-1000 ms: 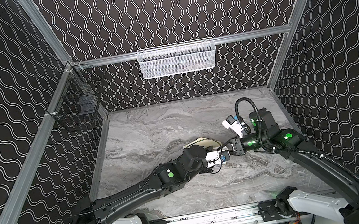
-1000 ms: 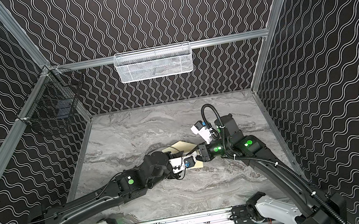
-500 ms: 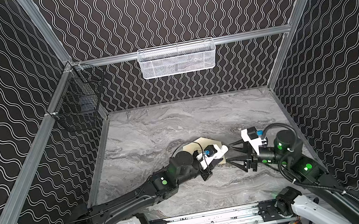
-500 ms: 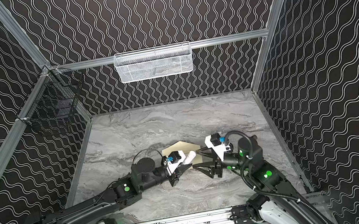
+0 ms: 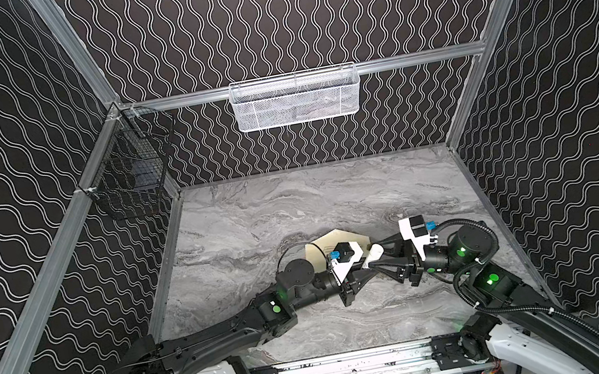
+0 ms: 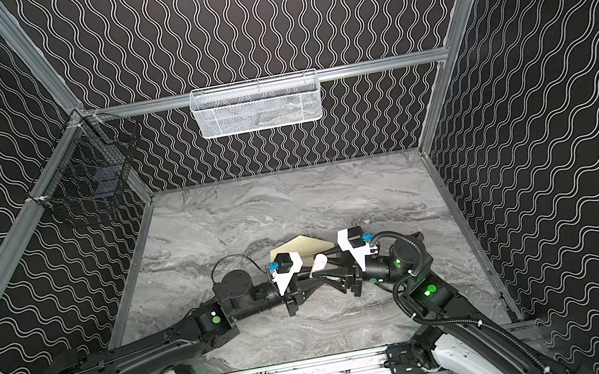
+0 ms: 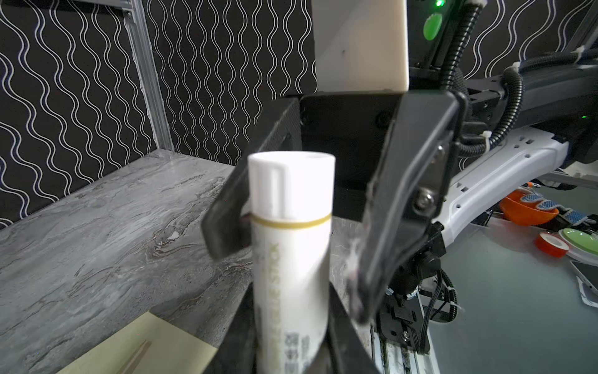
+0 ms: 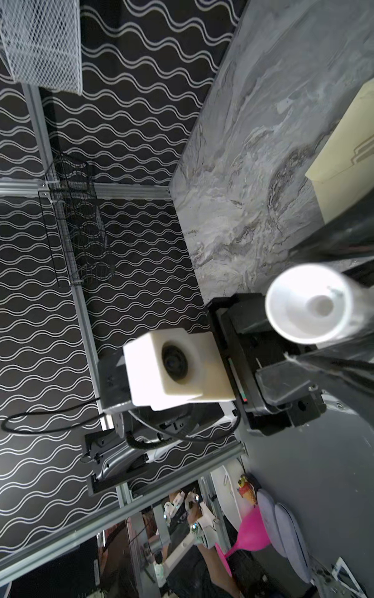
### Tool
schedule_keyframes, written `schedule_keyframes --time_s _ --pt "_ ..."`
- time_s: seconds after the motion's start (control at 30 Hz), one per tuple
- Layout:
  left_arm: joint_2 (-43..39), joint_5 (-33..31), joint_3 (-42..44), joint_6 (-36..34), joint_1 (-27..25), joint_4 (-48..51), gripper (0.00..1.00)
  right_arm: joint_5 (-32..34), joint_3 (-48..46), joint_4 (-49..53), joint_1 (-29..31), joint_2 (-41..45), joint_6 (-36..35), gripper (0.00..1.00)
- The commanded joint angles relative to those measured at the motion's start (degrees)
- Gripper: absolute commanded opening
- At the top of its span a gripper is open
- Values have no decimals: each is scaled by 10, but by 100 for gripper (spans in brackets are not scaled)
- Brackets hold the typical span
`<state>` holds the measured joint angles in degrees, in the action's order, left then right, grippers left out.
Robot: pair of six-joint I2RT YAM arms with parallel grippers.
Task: Place the letter into the envelope and seal it
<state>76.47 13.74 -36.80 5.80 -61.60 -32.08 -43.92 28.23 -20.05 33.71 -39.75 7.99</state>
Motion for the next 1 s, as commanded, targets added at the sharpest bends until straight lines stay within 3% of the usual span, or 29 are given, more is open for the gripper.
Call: schedule_keyframes --time_s 0.0,0.43,0.47,0.57,0.63,0.73,0.87,0.97 --pt "0 9 3 10 1 -35 0 22 5 -27 24 -10 -15 44" --pt "-4 -11 24 14 1 -40 0 63 23 39 39 -12 -19 14" --pt "-3 -14 26 15 1 -41 4 67 24 43 39 -13 -19 10" --pt "-7 -29 29 16 1 -27 37 94 21 51 39 -16 -24 0" --pt "-16 -58 39 38 8 -8 49 126 16 58 39 -21 -36 0" --pt "-27 -52 75 107 47 -12 69 183 0 42 39 -40 -44 0" --pt "-32 -76 91 165 108 71 77 247 -38 -36 40 -84 -57 0" --pt "-1 -86 69 199 161 159 73 293 -57 -108 43 -132 -55 0"
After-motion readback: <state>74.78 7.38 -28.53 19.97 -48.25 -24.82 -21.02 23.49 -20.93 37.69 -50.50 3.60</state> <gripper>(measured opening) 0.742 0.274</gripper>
